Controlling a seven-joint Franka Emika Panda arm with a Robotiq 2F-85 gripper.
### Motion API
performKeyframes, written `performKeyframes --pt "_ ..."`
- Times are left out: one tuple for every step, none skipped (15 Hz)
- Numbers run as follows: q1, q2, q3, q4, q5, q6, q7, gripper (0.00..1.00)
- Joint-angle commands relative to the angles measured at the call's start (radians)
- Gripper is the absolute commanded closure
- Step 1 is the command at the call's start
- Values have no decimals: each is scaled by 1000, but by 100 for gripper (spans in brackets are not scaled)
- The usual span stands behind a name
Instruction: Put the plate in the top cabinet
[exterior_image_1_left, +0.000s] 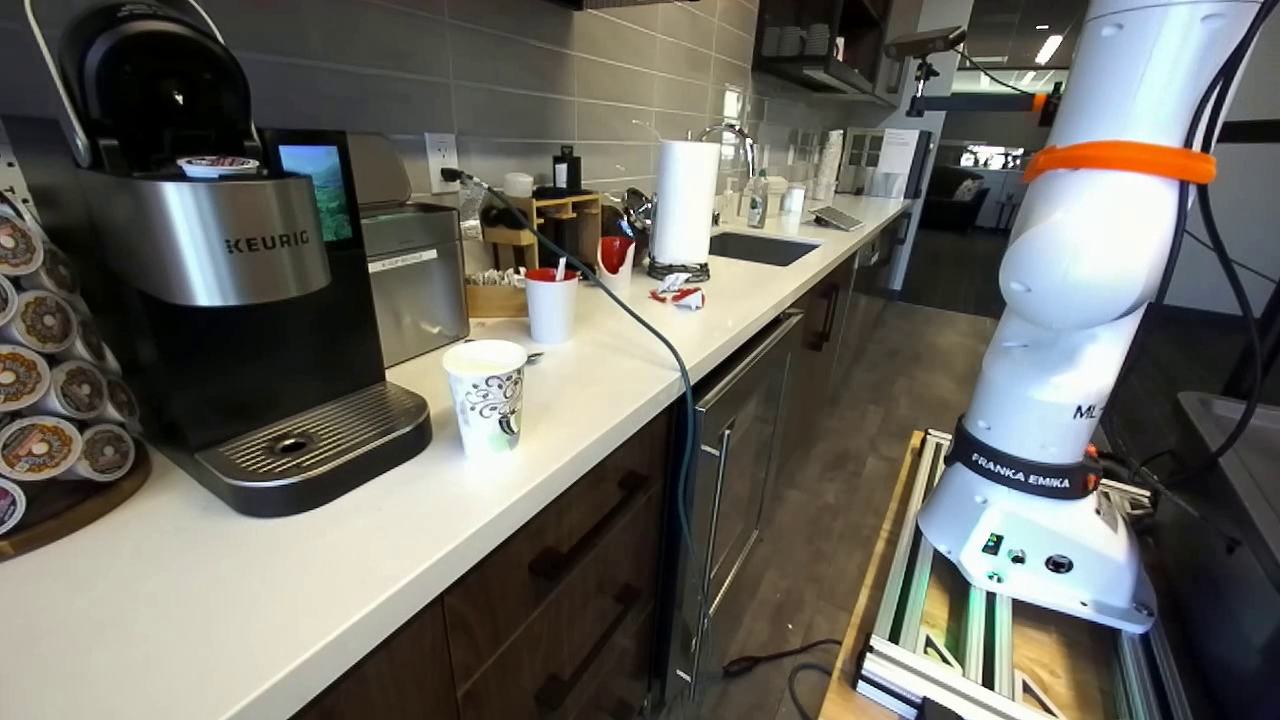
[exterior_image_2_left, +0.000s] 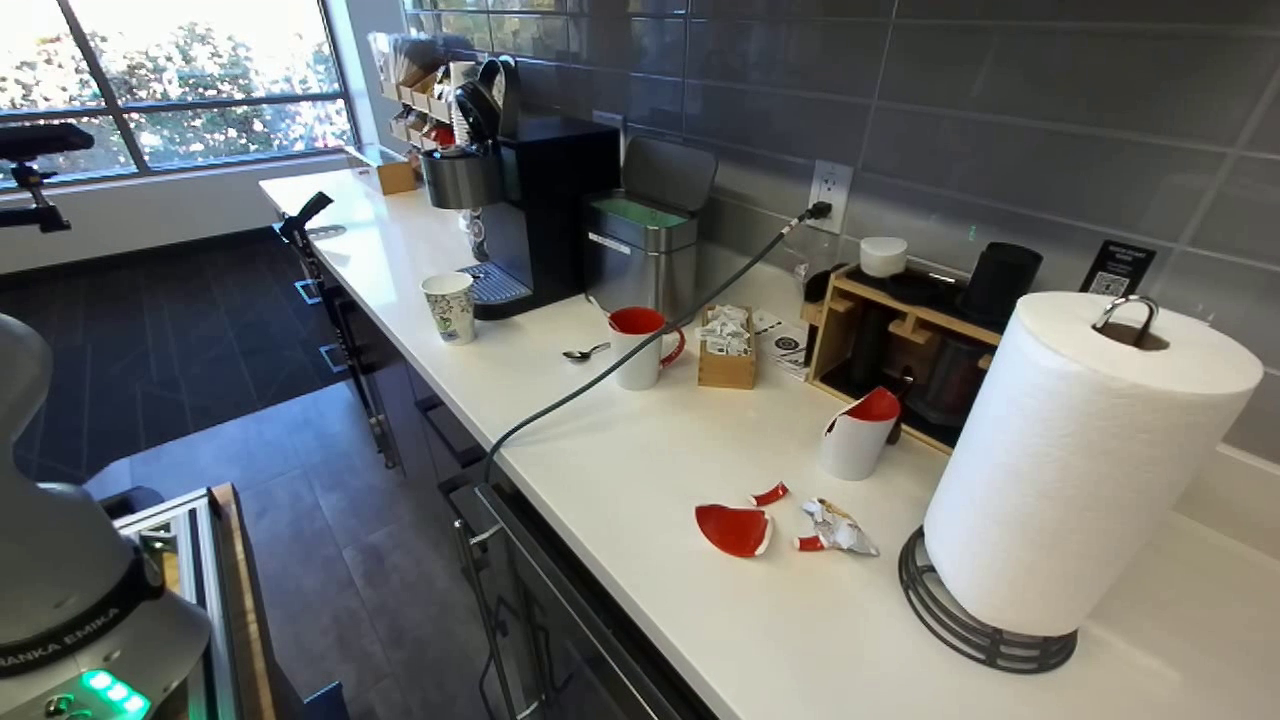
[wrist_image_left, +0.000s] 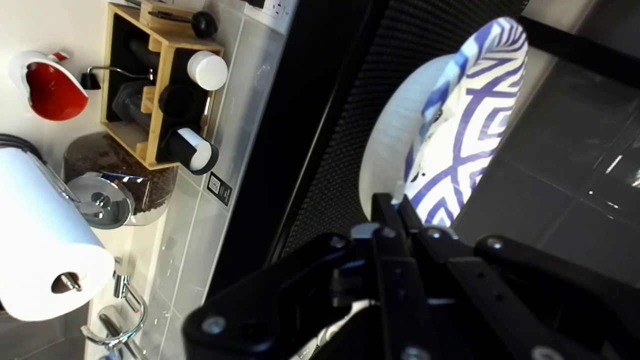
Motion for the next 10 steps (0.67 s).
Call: performKeyframes --pt "3 84 3 95 27 -23 93 99" --pt "4 97 5 103 23 -27 110 99" --pt "6 105 7 107 24 -26 125 99" --pt "7 113 9 111 25 -25 140 99" --pt "8 121 11 117 22 -29 154 99" --pt "9 127 13 120 17 -33 164 99" --pt "11 132 16 123 11 -32 178 72" --pt "11 135 17 125 9 -29 185 71" --pt "10 139 19 130 11 -30 190 66" --pt "10 140 19 134 9 -31 193 58"
